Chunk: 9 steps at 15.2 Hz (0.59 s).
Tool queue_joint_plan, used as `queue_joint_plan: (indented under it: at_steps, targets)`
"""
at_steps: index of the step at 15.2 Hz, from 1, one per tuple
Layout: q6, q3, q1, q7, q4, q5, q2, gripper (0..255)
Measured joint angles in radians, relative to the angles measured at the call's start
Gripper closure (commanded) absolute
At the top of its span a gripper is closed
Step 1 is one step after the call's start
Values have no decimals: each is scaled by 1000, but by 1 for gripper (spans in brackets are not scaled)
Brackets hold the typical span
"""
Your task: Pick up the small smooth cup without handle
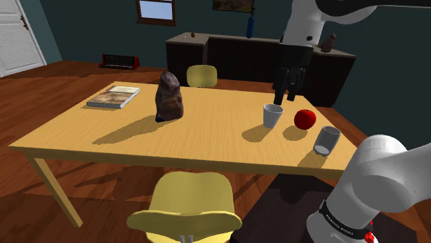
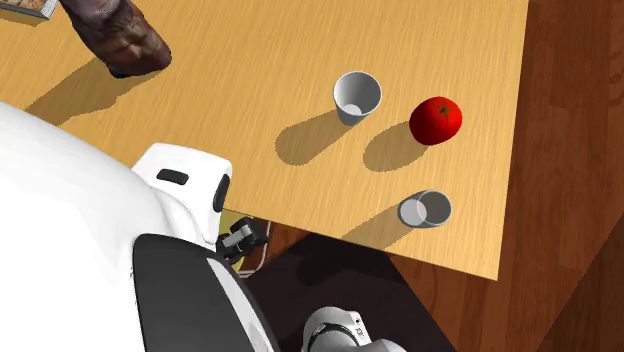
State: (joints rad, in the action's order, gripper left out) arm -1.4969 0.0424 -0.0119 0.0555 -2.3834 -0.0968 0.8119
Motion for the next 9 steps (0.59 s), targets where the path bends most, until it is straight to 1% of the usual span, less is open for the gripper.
queue_joint_plan:
  at_steps: [1,3,9]
  targets:
    - [0,0,0,0,0,0,0,0]
    - [-16,23,8,-27,-10,17,-6,0]
    - [-113,149,46,-170,-27,99,-84,0]
